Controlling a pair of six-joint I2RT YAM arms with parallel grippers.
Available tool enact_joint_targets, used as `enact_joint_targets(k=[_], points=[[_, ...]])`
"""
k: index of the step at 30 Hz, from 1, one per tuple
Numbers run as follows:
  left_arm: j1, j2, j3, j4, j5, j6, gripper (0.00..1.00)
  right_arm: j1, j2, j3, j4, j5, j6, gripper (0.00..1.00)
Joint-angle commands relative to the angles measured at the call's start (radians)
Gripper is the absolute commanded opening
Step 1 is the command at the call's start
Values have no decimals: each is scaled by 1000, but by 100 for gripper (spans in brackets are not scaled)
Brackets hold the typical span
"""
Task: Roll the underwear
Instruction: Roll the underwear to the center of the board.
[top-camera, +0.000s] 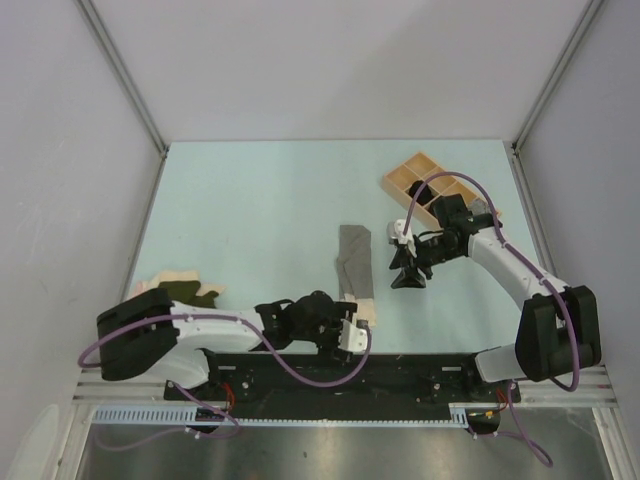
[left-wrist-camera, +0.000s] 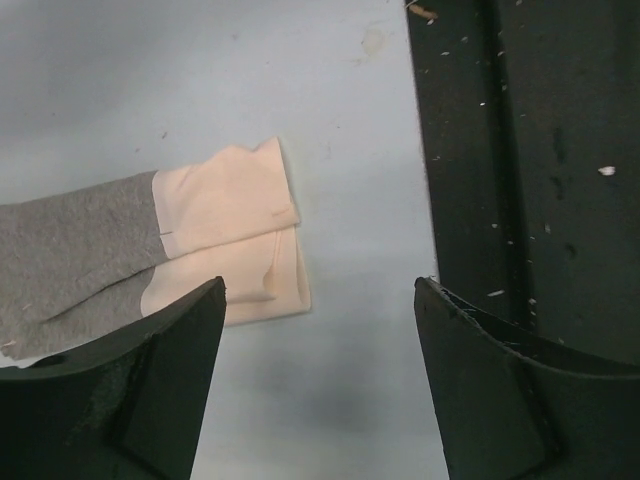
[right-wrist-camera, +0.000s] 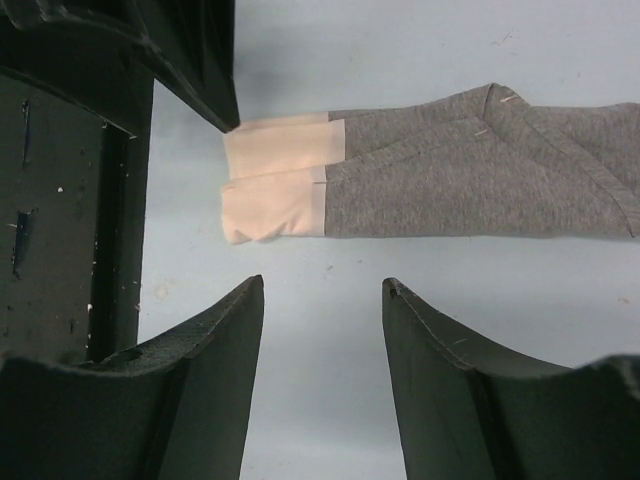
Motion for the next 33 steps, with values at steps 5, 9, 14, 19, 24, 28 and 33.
enact_joint_targets(k=[5, 9, 14, 19, 24, 28, 33], points=[[-15, 133, 95, 112, -91, 93, 76, -4, 12, 15, -47, -47, -55, 55], [-16, 181, 113, 121, -82, 101, 72, -4, 15, 15, -55, -51, -60, 55], [-18, 219, 125, 125, -43, 102, 69, -4, 23, 14, -58, -50, -63, 55], [-20, 251, 137, 135, -46, 110, 69, -4, 31, 15, -62, -53, -66, 55], [-18, 301, 157, 124, -56, 122, 65, -4, 29, 15, -70, -56, -69, 54], [-20, 321, 159, 95, -62, 130, 61, -4, 31, 15, -76, -59, -75, 54], [-20, 327, 147, 52, -54, 135, 52, -6, 31, 15, -81, -62, -79, 54]])
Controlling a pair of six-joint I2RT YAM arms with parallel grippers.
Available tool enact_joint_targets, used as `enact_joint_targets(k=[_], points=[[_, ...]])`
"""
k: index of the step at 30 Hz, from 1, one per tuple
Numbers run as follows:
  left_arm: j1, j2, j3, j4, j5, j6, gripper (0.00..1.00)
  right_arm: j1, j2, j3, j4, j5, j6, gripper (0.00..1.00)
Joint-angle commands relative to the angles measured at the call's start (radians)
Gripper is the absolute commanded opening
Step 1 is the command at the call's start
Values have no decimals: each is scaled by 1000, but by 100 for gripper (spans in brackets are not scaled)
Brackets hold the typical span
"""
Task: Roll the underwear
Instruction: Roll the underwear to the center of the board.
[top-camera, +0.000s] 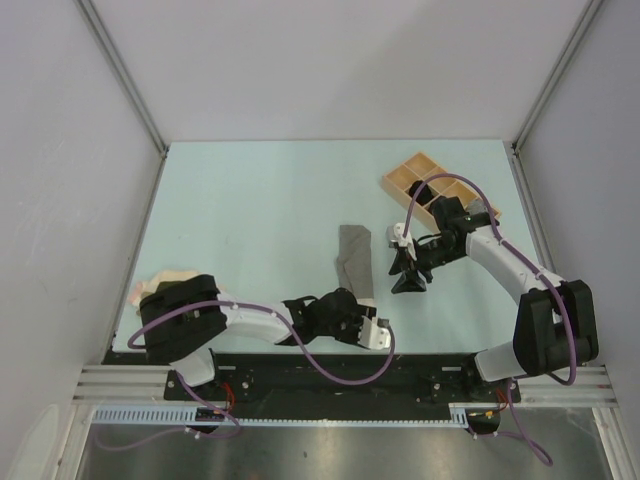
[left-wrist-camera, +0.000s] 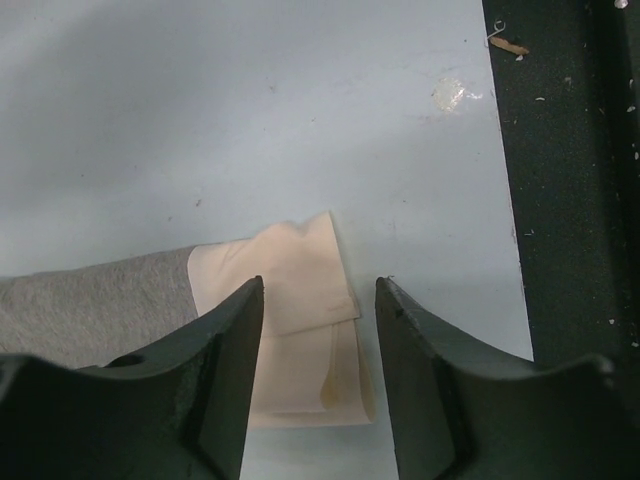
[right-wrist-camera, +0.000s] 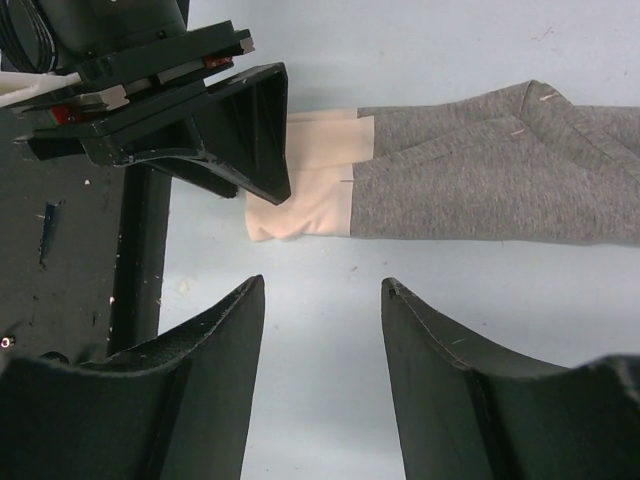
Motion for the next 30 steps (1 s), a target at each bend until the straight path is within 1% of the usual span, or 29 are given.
enact_joint_targets(k=[1, 5, 9, 19, 26, 30], points=[[-6, 26, -5, -90, 21, 32, 51, -5, 1, 15, -19, -42, -27, 54], [-6, 52, 10, -145, 18, 30, 51, -5, 1, 15, -27, -44, -31, 54], [-5, 68, 19, -176, 3, 16, 48, -5, -2, 15, -33, -48, -39, 54], [-3, 46, 5, -222, -33, -4, 48, -5, -5, 15, -47, -54, -56, 54], [11, 54, 34, -270, 13, -24, 47, -5, -13, 15, -55, -62, -67, 54], [18, 75, 89, -348, 40, -62, 45, -5, -16, 15, -56, -64, -67, 54]])
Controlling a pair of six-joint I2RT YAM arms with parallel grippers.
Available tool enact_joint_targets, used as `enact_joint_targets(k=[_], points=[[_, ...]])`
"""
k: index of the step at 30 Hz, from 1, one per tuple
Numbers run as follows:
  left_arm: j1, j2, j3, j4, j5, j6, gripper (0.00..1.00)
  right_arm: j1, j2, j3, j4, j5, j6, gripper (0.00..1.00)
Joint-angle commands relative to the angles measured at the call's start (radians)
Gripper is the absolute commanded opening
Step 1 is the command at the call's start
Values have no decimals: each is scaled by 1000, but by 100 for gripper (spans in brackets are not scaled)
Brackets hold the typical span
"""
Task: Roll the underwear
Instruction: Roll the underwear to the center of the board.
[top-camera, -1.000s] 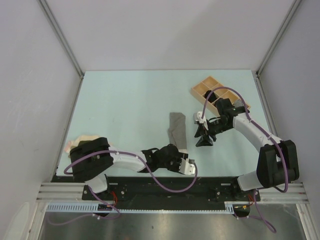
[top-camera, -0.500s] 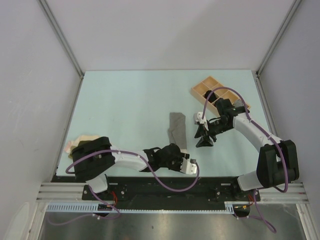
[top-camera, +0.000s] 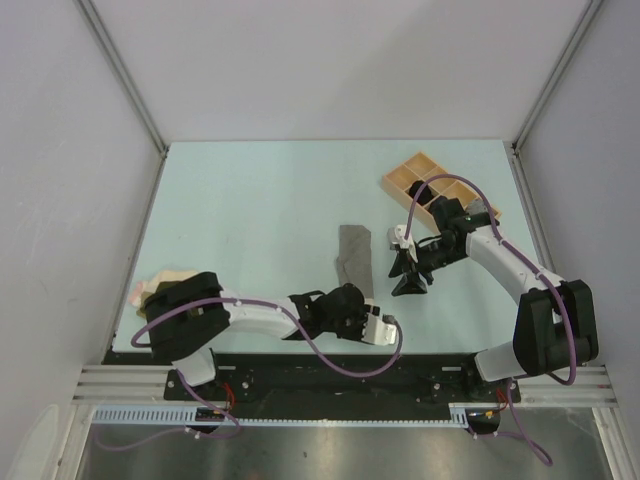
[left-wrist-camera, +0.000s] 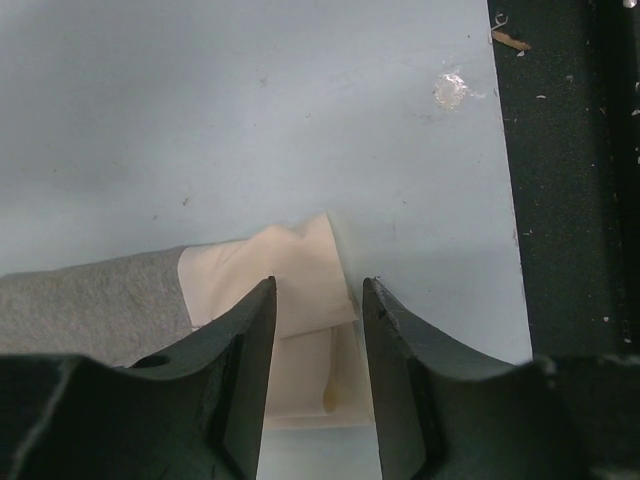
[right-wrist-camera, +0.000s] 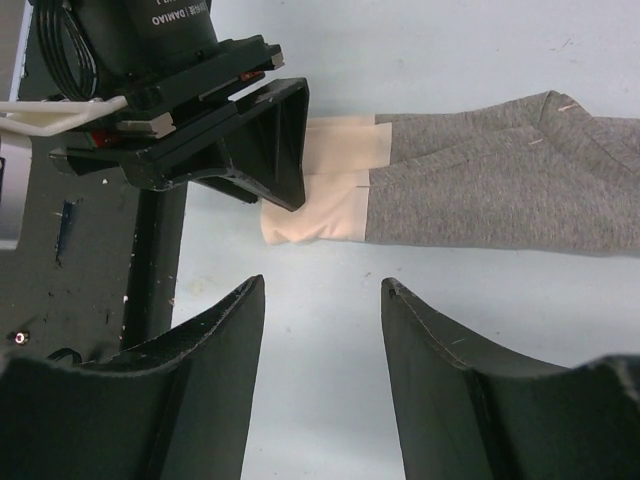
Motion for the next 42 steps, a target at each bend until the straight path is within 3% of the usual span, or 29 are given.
enact_joint_targets(k=[1, 13, 17, 20, 30, 35, 40, 42], points=[[10, 60, 31, -247, 35, -56, 45, -4, -18, 17, -16, -40, -25, 54], [10, 47, 78, -309, 4, -188, 43, -2, -9, 15, -41, -30, -58, 54], [19, 52, 92, -330, -1, -203, 33, -2, -4, 15, -42, -28, -60, 54], [27, 52, 103, -347, -24, -217, 32, 1, 4, 15, -44, -24, -65, 54], [61, -65, 69, -301, -7, -283, 43, 47, 31, 14, -48, 22, -69, 54], [76, -205, 37, -243, -7, -331, 48, 56, 30, -3, -42, 35, -69, 54], [134, -347, -23, -197, 1, -410, 52, 132, -12, -55, 85, 128, 38, 54], [162, -414, -61, -195, 16, -467, 52, 215, -27, -77, 169, 182, 76, 55]])
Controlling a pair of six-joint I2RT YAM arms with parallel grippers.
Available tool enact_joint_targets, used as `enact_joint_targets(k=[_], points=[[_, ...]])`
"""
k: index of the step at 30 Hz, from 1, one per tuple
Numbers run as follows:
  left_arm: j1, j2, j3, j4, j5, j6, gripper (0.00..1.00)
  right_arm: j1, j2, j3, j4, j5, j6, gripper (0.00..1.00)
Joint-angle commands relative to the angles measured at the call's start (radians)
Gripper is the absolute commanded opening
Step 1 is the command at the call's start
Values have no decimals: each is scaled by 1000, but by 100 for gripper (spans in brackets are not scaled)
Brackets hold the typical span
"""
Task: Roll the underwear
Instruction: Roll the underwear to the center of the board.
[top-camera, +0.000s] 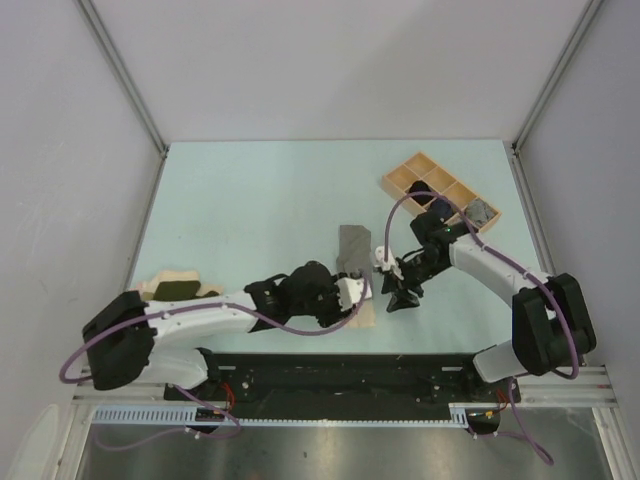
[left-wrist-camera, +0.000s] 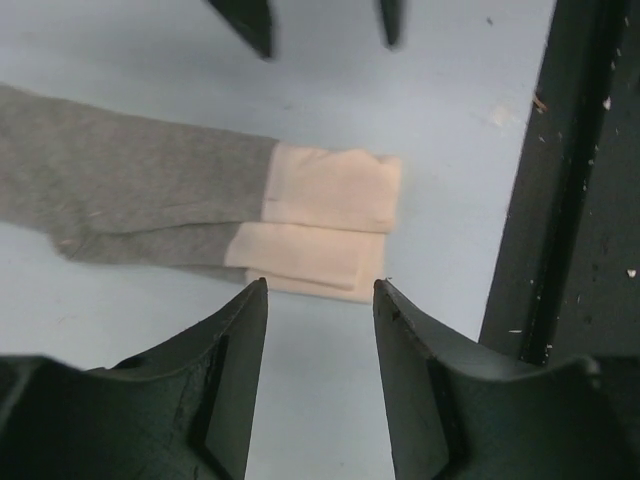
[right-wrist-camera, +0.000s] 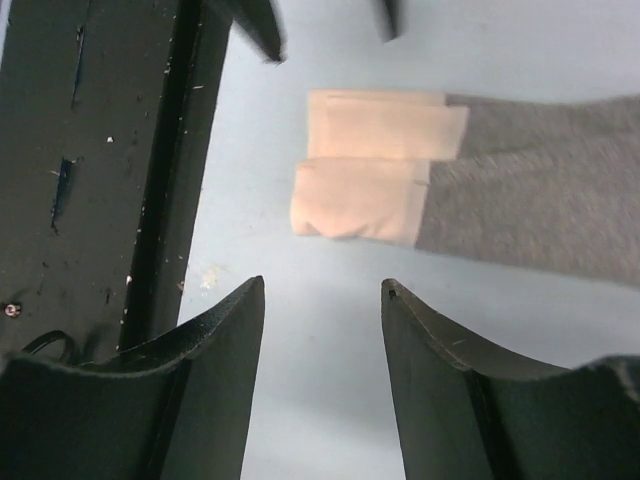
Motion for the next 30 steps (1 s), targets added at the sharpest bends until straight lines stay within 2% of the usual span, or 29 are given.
enact_joint_targets(k=[1, 2, 6, 7, 10, 14, 19, 30], points=[[87, -140, -68, 92, 21, -142, 53, 136, -69, -58, 172, 160, 110, 55], [104, -160, -101, 104, 19, -170, 53, 216, -72, -69, 229, 199, 144, 55], [159, -264, -163, 175, -21, -314, 60, 385, -48, -101, 328, 372, 221, 56], [185, -296, -173, 196, -31, -336, 64, 413, -42, -104, 339, 415, 227, 56], [233, -378, -229, 241, -54, -412, 67, 497, -11, -112, 379, 489, 252, 56], [259, -508, -337, 279, -116, -458, 72, 536, 32, -124, 421, 546, 267, 57], [262, -613, -397, 307, -169, -491, 79, 537, 72, -126, 447, 595, 291, 57], [262, -579, -391, 330, -127, -475, 79, 557, 136, -129, 468, 604, 315, 57]])
